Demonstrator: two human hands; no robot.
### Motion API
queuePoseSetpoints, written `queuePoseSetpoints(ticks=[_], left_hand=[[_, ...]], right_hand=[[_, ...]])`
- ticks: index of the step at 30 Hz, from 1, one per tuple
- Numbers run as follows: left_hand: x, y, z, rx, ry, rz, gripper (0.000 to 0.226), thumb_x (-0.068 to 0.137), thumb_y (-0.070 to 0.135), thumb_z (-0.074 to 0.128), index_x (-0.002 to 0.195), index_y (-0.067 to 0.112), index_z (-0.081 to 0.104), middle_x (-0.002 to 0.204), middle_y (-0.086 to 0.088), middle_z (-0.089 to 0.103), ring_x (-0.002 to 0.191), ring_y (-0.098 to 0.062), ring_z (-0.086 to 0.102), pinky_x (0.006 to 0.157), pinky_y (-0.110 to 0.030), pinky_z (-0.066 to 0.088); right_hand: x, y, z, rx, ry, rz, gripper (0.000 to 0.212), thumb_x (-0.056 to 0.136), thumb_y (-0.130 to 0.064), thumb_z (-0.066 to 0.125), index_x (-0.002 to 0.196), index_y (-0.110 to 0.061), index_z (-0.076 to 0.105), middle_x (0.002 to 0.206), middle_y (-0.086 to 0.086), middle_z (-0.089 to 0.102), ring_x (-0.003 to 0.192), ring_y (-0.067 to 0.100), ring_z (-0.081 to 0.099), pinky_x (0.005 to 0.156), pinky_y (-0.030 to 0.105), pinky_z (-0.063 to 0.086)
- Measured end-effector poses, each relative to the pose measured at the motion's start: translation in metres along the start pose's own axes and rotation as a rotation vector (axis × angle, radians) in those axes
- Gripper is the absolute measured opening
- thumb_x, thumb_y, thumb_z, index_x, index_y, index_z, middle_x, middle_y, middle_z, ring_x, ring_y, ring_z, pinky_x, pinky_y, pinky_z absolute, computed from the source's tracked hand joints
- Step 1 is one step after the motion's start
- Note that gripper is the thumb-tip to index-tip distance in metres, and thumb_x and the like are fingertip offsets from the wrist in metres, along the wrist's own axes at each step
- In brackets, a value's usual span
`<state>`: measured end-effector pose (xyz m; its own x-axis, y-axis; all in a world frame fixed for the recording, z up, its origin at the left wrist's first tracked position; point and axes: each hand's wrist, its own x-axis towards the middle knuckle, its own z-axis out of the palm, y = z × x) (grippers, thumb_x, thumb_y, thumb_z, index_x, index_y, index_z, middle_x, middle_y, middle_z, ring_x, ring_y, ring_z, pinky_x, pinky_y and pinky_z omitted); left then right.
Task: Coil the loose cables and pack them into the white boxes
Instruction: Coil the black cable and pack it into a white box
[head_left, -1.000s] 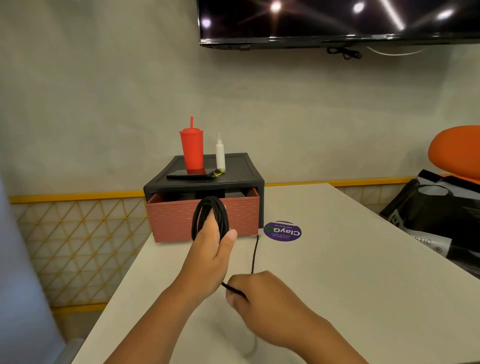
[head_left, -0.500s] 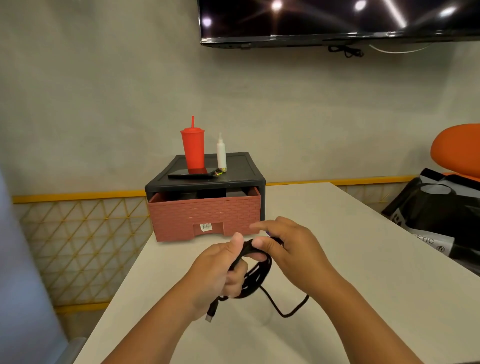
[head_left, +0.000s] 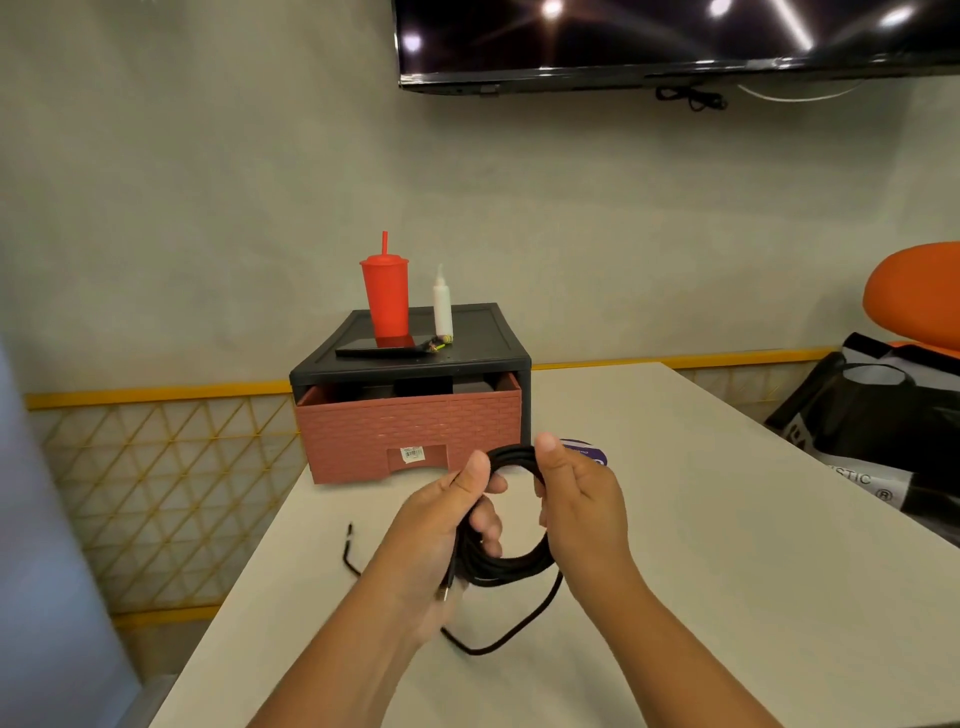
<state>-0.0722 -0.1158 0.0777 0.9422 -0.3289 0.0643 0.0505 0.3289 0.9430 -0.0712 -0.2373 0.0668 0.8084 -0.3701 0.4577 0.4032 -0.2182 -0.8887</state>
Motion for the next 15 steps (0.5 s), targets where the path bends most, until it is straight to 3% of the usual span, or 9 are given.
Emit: queuePoseSetpoints(ticks=[2, 5, 10, 15], left_hand=[[-0.008, -0.008, 0.000, -0.108, 0.007, 0.007, 0.033, 0.069, 0.038, 0.057, 0.079, 0.007, 0.055, 0.050, 0.001, 0.042, 0.052, -0.013, 0.049, 0.066, -0.029, 0.042], [-0.017, -0.019, 0.001, -0.208, 0.049, 0.030, 0.030, 0.075, 0.036, 0.051, 0.076, 0.007, 0.049, 0.050, 0.001, 0.034, 0.048, -0.014, 0.043, 0.071, -0.032, 0.045], [-0.020, -0.024, -0.002, -0.252, 0.185, 0.074, 0.040, 0.074, 0.048, 0.042, 0.073, 0.008, 0.044, 0.045, 0.006, 0.026, 0.039, -0.008, 0.030, 0.064, -0.031, 0.041], [-0.017, -0.016, -0.014, -0.345, 0.272, 0.100, 0.040, 0.076, 0.051, 0.043, 0.070, 0.011, 0.046, 0.042, 0.008, 0.025, 0.036, -0.007, 0.027, 0.060, -0.029, 0.037]], right_hand=[[0.001, 0.001, 0.000, 0.058, 0.025, 0.091, 0.051, 0.091, -0.046, 0.042, 0.055, -0.010, 0.045, 0.047, -0.005, 0.042, 0.041, 0.002, 0.037, 0.044, 0.013, 0.031], [-0.003, 0.005, 0.003, 0.042, -0.019, 0.140, 0.050, 0.091, -0.045, 0.042, 0.056, -0.010, 0.048, 0.045, -0.005, 0.042, 0.041, 0.002, 0.037, 0.044, 0.012, 0.031], [-0.015, 0.005, 0.005, 0.060, -0.134, 0.134, 0.049, 0.080, -0.055, 0.038, 0.059, -0.012, 0.053, 0.044, -0.005, 0.047, 0.043, 0.003, 0.042, 0.045, 0.012, 0.034], [-0.033, 0.011, -0.001, 0.137, -0.248, 0.153, 0.026, 0.095, -0.028, 0.044, 0.084, -0.014, 0.063, 0.048, -0.008, 0.048, 0.039, 0.004, 0.040, 0.039, 0.017, 0.033]])
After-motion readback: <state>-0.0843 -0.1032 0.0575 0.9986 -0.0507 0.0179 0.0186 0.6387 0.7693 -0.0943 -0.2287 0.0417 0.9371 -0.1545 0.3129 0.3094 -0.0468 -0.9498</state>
